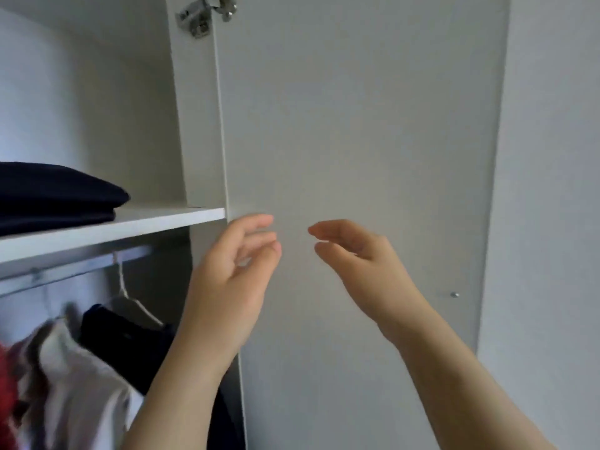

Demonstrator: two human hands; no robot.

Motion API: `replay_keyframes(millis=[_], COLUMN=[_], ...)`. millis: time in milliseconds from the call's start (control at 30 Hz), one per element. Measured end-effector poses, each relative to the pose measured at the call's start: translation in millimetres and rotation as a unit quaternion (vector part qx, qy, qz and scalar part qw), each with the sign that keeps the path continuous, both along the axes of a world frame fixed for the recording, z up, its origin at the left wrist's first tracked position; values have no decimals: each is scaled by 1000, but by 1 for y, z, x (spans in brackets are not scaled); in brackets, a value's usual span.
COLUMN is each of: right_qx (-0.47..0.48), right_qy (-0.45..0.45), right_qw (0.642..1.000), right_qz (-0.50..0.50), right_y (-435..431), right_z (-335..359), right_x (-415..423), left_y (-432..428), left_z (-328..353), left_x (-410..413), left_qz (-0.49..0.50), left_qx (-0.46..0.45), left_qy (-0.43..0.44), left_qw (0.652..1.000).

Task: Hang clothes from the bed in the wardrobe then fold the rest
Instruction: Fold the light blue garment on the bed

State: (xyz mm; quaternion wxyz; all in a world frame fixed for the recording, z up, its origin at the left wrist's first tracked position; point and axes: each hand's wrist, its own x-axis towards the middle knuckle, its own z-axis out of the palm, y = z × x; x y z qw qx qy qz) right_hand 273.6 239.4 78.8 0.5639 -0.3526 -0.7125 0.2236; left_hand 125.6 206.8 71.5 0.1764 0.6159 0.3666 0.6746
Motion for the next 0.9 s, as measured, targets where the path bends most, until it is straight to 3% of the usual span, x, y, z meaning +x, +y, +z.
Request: replay_keyframes(millis=[233,467,567,900], right_qx=[-45,-81,-100,-89], right_qy=[45,92,80,166], right_qw=[978,923,892,757], right_qz=[-201,-365,-434,-626], right_y=[-98,-268,-353,-591], right_z=[-39,-81,-92,-121], right_x=[174,352,422,587], left_y=[-21,-141,-208,-410], left_z=[-41,-75,-79,-106], left_x=[179,391,477,696], left_qz=[-210,-386,-453,-630], left_qx=[-79,-112,-95,-117], left_qy=[9,88,106,161], left_qw=[974,911,880,751])
